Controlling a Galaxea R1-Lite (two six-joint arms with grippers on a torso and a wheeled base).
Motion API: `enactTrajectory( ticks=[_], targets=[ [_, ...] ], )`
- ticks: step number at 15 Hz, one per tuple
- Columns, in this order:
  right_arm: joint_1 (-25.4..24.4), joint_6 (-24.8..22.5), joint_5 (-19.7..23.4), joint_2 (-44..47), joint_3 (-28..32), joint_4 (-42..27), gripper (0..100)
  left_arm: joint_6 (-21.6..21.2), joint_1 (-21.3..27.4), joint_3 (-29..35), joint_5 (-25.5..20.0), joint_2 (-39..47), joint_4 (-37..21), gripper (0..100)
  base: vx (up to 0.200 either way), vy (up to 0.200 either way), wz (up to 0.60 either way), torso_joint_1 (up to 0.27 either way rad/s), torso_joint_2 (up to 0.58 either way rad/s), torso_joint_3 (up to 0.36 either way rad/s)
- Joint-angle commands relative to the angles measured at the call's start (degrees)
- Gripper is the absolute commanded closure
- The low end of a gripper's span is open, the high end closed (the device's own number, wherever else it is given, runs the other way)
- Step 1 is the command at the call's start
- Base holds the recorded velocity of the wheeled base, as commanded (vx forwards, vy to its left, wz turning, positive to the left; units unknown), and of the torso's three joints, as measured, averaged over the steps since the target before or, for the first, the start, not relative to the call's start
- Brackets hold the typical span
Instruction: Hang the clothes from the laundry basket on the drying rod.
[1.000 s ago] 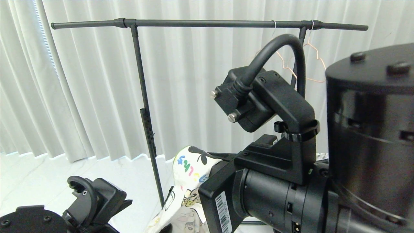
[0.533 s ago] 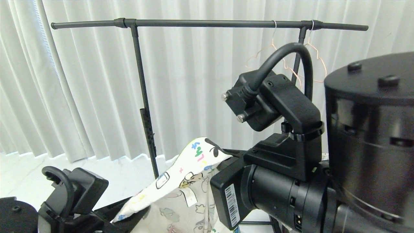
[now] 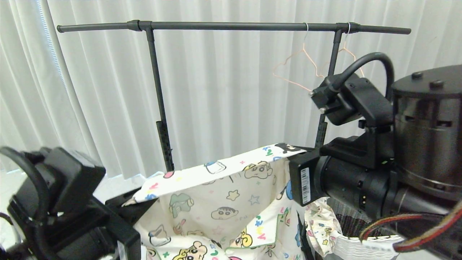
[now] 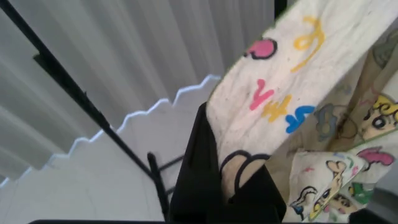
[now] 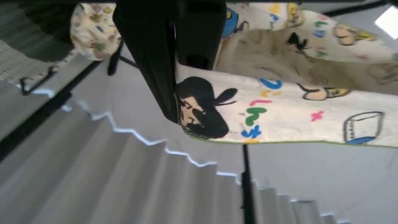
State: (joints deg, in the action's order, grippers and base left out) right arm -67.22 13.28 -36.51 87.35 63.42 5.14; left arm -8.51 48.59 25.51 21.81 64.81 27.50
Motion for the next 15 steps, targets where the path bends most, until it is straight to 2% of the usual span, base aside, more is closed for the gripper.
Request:
enactTrajectory(
  ticks=[1,2,4,5,7,9,12,13,15],
  targets=[
    [2.2,-0.1,-2.0,-4.8,-1.2,0.0,100,-0.2,0.0,12.6,0.1,5.9,0.1,100,0.0,0.0,0.0,0.0,0.0,0.0],
    [3.1,-0.9,-2.4,-6.2,-1.0,0.0,100,-0.5,0.0,17.2,-0.1,8.0,0.1,100,0.0,0.0,0.0,0.0,0.0,0.0],
    [7.2,-6.7,-2.0,-10.5,-0.6,0.0,100,-2.8,0.0,27.6,-0.4,13.2,0.1,100,0.0,0.0,0.0,0.0,0.0,0.0],
    [10.2,-9.7,-0.8,-12.6,0.7,0.0,100,-4.6,0.0,33.3,-1.0,16.0,-0.1,100,0.0,0.0,0.0,0.0,0.0,0.0],
    [13.5,-11.0,2.8,-13.8,5.8,0.0,100,-7.5,0.0,40.1,-2.2,19.1,-1.1,100,0.0,0.0,0.0,0.0,0.0,0.0],
    [14.3,-13.0,3.7,-13.3,9.8,-0.4,100,-8.7,0.3,41.8,-4.3,18.5,-6.1,100,0.0,0.0,0.0,0.0,0.0,0.0],
    [14.3,-14.6,3.7,-13.3,9.6,-0.5,100,-8.6,2.1,41.8,-7.3,12.7,-18.4,100,0.0,0.0,0.0,0.0,0.0,0.0],
    [14.3,-15.6,3.7,-13.4,9.5,-0.6,100,-8.5,2.2,41.5,-9.6,11.2,-21.1,100,0.0,0.0,0.0,0.0,0.0,0.0],
    [15.3,-17.1,3.7,-14.6,9.5,-1.7,100,-8.6,2.2,41.3,-11.8,11.3,-21.1,100,0.0,0.0,0.0,0.0,0.0,0.0]
  ],
)
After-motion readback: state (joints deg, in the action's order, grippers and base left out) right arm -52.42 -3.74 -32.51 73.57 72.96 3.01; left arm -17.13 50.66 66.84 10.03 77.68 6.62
